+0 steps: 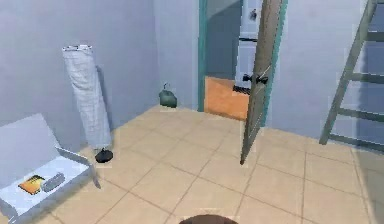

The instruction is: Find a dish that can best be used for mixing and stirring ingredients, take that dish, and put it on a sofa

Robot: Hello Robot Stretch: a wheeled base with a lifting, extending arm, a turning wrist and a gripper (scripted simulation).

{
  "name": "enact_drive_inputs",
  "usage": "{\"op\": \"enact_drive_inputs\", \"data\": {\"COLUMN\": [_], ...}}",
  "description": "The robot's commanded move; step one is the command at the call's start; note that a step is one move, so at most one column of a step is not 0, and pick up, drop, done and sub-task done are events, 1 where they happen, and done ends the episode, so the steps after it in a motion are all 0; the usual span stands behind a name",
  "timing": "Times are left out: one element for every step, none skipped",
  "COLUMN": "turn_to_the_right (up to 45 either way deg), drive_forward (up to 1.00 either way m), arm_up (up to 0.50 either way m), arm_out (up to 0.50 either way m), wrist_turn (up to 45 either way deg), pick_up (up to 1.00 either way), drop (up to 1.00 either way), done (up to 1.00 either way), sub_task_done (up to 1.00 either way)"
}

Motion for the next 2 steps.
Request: {"op": "enact_drive_inputs", "data": {"turn_to_the_right": [0.0, 0.0], "drive_forward": [1.0, 0.6], "arm_up": [0.0, 0.0], "arm_out": [0.0, 0.0], "wrist_turn": [0.0, 0.0], "pick_up": [0.0, 0.0], "drop": [0.0, 0.0], "done": [0.0, 0.0], "sub_task_done": [0.0, 0.0]}}
